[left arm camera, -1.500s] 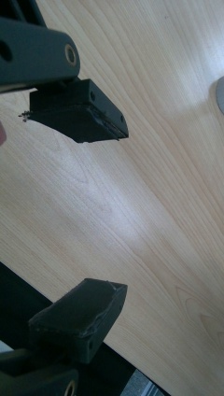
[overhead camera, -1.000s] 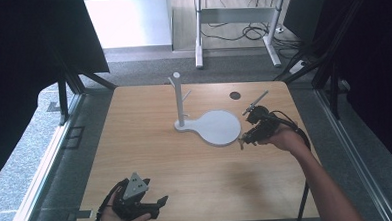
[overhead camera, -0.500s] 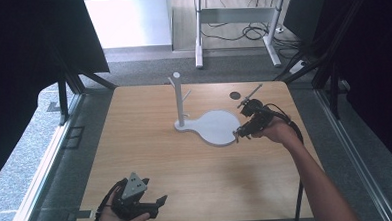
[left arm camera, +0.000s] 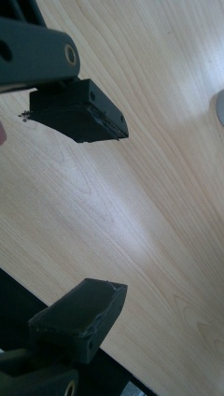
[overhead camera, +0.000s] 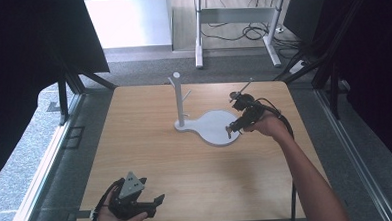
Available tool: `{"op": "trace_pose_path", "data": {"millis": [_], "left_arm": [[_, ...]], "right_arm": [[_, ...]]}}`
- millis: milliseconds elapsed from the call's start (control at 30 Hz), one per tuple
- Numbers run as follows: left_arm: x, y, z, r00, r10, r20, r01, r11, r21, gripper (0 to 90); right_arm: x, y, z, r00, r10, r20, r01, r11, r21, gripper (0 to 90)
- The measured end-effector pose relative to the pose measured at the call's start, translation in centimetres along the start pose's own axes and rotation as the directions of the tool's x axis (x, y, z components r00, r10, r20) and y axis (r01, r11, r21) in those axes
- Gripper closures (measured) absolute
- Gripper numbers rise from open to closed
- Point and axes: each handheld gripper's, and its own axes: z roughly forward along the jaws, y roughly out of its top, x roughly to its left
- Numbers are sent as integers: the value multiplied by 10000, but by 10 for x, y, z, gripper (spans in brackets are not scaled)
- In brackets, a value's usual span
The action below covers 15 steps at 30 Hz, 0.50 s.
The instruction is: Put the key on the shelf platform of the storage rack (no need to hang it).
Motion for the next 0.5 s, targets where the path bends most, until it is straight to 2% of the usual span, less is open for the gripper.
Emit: {"op": "trace_pose_path", "data": {"millis": [333,500], "left_arm": [[2,-1,-2,10000,-74,-22,74,10000,-63,221],[3,-1,-3,10000,-88,-38,88,9999,-54,221]], "right_arm": [[-5,10,8,9999,139,34,-139,9999,5,678],[-10,17,19,9996,238,129,-240,9996,162,677]]}}
